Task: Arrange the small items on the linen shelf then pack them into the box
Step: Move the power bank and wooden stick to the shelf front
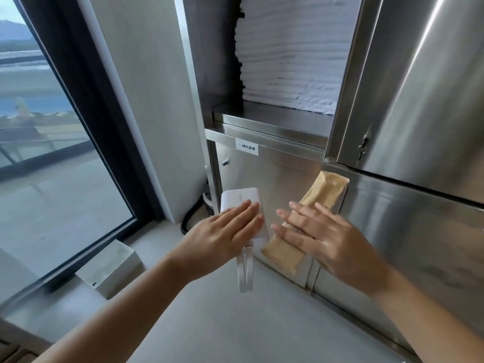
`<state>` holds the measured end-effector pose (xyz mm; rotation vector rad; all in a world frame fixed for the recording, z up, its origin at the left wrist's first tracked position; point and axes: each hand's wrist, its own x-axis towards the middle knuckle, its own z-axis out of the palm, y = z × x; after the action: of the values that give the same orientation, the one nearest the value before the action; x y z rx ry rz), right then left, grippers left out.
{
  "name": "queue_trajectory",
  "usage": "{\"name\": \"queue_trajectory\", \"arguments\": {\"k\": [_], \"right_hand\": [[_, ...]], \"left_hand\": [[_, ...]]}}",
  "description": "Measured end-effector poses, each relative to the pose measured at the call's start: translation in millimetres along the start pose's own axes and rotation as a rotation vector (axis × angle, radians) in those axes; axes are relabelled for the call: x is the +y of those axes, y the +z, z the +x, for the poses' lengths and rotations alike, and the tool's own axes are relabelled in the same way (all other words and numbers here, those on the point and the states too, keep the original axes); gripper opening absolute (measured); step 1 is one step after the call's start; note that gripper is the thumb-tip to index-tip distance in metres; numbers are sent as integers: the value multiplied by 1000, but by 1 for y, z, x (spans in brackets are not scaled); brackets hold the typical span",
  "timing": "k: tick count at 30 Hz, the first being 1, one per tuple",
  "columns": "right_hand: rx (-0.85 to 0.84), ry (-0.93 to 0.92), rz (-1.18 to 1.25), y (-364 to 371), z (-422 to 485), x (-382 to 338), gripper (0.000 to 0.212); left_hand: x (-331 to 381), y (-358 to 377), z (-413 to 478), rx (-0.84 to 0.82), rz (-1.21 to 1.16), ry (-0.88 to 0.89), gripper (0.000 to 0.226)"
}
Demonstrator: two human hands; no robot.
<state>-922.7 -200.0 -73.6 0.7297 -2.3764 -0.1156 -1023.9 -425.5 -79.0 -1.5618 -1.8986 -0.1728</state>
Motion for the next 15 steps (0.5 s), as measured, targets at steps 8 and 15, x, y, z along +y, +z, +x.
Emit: {"name": "queue_trajectory", "arguments": {"k": [8,15], "right_hand": [[20,1,-39,60,48,57,38],[48,27,-45,110,95,146,47]], "left_hand": [[-81,64,14,9,-17,-4,32],[-159,124,63,-19,-22,33,32]]}}
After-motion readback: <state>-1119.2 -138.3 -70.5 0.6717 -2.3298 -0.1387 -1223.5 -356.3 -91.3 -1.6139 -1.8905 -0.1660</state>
